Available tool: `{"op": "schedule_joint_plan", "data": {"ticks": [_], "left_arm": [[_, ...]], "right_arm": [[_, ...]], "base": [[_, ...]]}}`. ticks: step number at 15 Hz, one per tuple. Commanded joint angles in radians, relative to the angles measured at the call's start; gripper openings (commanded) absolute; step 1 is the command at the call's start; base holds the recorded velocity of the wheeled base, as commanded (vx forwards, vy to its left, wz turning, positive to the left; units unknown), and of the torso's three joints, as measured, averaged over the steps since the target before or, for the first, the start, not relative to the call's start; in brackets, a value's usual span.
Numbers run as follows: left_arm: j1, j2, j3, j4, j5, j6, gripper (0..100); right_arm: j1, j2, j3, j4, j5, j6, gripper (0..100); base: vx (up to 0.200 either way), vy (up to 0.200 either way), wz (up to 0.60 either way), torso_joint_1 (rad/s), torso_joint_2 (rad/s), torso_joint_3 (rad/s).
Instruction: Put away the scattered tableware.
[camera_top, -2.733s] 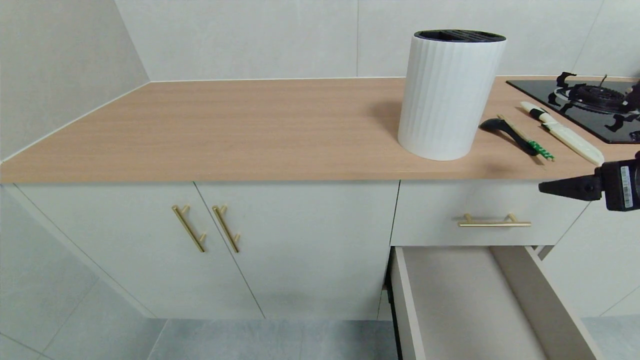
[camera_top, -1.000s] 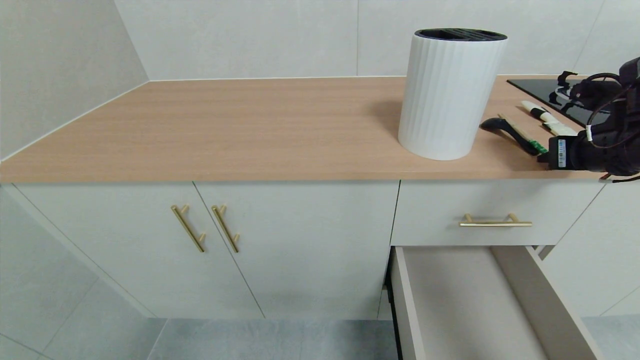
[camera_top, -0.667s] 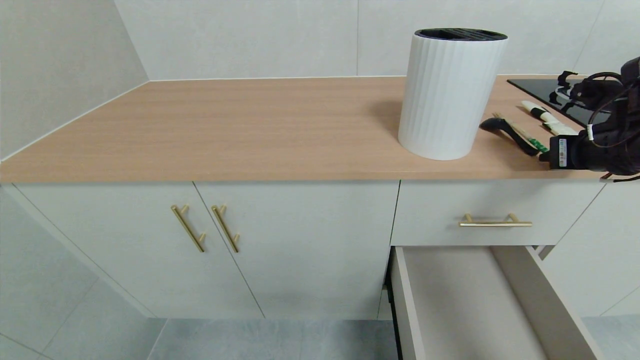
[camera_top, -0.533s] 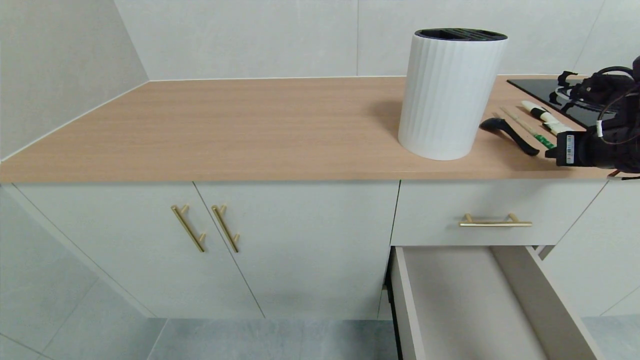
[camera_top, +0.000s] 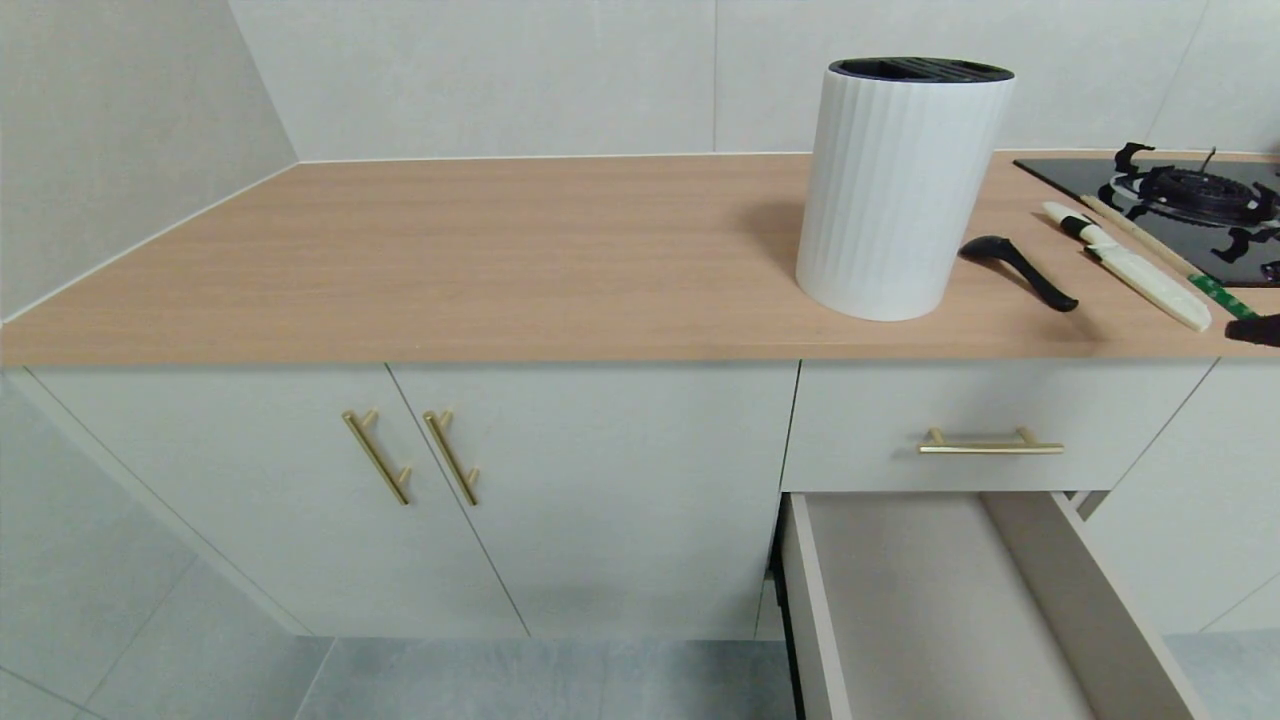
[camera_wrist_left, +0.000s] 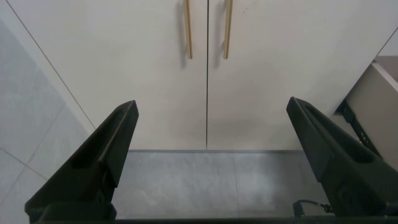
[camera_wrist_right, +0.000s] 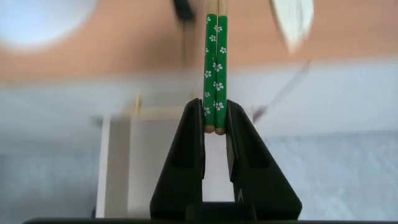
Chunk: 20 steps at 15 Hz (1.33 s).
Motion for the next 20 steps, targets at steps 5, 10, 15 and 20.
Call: {"op": "schedule_joint_plan", "data": {"ticks": [5,10,15,20], "left_arm": [[0.0,0.0,0.0,0.0,0.0,0.0,100],[0.0,0.0,0.0,0.0,0.0,0.0,100],[0.0,0.0,0.0,0.0,0.0,0.0,100],[0.0,0.0,0.0,0.0,0.0,0.0,100]], "right_arm": [[0.02,-0.43,0.138,0.33,0.21,-0.021,0],[0.309,-0.439,0.224,0.431,0.255,-0.091,0],[0.352,-0.134,0.371,0.425,0.178,-0.088,0],[0.343,0.01,0.399,0.387,0.177,-0.082,0]], "base": [[0.0,0.0,0.0,0.0,0.0,0.0],[0.0,0.0,0.0,0.0,0.0,0.0],[0.0,0.0,0.0,0.0,0.0,0.0],[0.0,0.0,0.0,0.0,0.0,0.0]]}}
